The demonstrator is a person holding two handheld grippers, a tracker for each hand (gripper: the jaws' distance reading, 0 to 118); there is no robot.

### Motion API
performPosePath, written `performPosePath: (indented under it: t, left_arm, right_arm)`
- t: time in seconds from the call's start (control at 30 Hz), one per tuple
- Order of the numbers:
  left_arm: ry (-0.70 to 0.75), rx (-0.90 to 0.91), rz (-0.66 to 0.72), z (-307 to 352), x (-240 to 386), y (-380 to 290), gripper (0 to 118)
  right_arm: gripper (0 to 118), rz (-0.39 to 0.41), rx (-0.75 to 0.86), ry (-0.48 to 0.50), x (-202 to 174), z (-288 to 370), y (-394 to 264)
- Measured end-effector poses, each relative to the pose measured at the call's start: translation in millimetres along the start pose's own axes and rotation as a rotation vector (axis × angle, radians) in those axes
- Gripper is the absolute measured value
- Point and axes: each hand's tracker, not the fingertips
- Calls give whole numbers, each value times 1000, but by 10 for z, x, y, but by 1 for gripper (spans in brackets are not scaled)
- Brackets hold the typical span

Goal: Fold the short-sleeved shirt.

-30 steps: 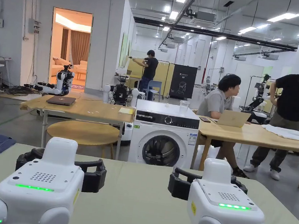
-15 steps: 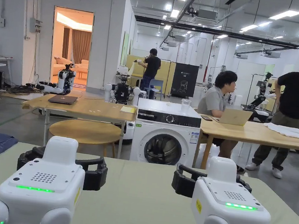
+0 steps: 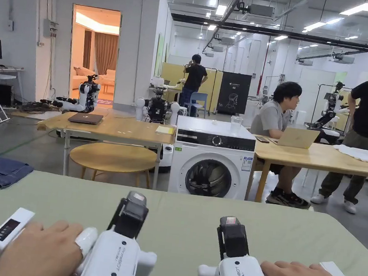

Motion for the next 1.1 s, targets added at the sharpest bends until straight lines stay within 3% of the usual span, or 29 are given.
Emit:
performPosePath:
  t: [0.07,0.1,0.2,0.27,0.37,0.43,0.47,0.5,0.63,0.83,1.1]
  left_arm:
    - [-32,24,234,2,-91,-6,118]
    - [-50,-6,416,-25,-209,-50,118]
    - [-172,-37,1113,-97,-615,-379,118]
    - [-243,-2,1546,-157,-770,-630,118]
    - [-171,80,1954,-87,-816,-789,118]
    - [-126,68,2098,-62,-788,-811,118]
    - [-117,68,2130,-50,-773,-817,118]
    - [-109,70,2135,-41,-758,-816,118]
    - [-86,30,2016,-38,-759,-764,118]
    - [-102,-5,2009,-53,-790,-765,118]
    - [-103,-28,2020,-46,-793,-741,117]
  right_arm:
    - [117,-111,-2,17,67,31,-35]
    - [117,-220,-32,-7,164,33,-42]
    - [117,-721,-76,11,563,-15,-183]
    - [117,-1156,-71,14,853,-3,-330]
    - [118,-1749,4,77,1050,37,-605]
    - [118,-2011,23,88,1031,63,-685]
    - [118,-2073,29,100,1010,80,-694]
    - [118,-2086,18,96,1001,79,-689]
    - [118,-1912,-29,30,999,91,-561]
    - [118,-1954,-11,56,1002,112,-604]
    - [118,-1946,-36,80,993,97,-590]
